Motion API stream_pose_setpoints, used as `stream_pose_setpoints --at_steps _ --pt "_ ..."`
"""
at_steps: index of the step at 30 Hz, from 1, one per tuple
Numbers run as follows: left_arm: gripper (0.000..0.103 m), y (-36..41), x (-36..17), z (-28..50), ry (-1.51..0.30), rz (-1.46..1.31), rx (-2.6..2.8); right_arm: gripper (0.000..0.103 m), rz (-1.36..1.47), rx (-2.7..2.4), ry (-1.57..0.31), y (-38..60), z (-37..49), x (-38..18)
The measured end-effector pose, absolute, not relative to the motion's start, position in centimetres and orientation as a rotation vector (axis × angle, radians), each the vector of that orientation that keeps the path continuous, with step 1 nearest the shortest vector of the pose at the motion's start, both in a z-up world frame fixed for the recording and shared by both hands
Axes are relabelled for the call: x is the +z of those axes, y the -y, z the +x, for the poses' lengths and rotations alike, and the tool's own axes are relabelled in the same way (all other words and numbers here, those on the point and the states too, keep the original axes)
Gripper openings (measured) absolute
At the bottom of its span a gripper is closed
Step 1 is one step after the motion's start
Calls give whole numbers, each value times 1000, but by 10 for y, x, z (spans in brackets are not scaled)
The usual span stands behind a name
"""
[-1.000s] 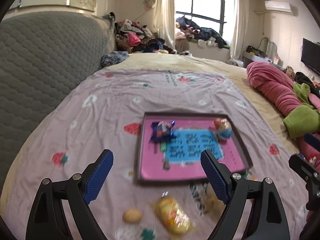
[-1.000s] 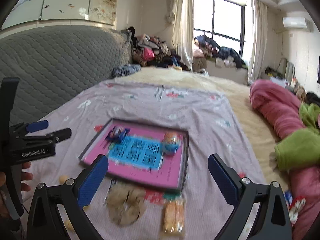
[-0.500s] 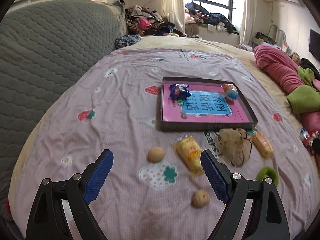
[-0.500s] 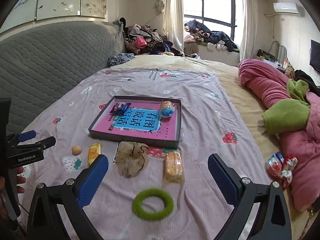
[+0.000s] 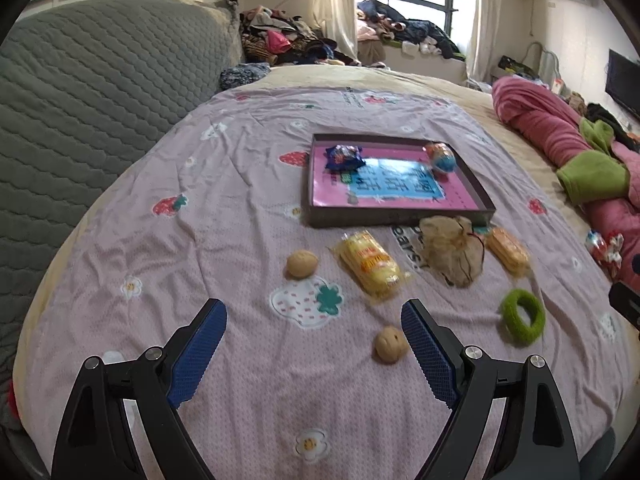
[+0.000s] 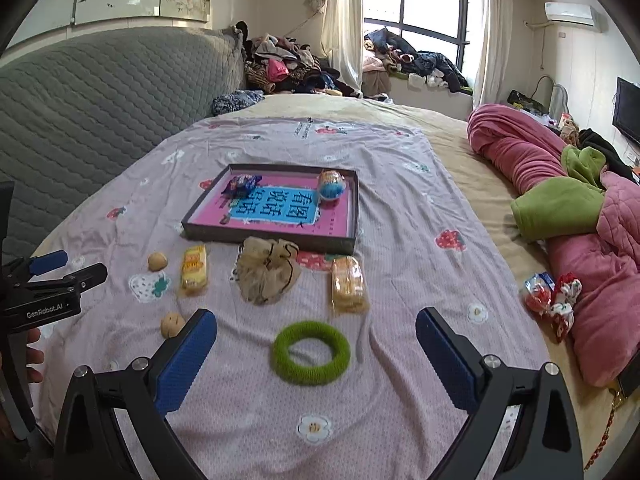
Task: Organize objects
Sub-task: 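Withdraw both tools from the tray back toward the remaining snacks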
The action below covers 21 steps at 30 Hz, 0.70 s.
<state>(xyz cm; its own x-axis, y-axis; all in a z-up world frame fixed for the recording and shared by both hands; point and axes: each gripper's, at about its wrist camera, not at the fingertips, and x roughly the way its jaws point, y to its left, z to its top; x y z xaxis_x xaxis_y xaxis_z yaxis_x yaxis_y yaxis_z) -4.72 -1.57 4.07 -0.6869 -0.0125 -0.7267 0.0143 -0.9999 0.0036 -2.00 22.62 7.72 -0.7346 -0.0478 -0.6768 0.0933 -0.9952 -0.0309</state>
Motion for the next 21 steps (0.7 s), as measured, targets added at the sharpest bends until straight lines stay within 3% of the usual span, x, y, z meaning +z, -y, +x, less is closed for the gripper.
stream_pose_setpoints --at_steps 21 --pt "90 -14 9 -37 48 1343 -2911 101 1230 -2818 -119 -226 -9 39"
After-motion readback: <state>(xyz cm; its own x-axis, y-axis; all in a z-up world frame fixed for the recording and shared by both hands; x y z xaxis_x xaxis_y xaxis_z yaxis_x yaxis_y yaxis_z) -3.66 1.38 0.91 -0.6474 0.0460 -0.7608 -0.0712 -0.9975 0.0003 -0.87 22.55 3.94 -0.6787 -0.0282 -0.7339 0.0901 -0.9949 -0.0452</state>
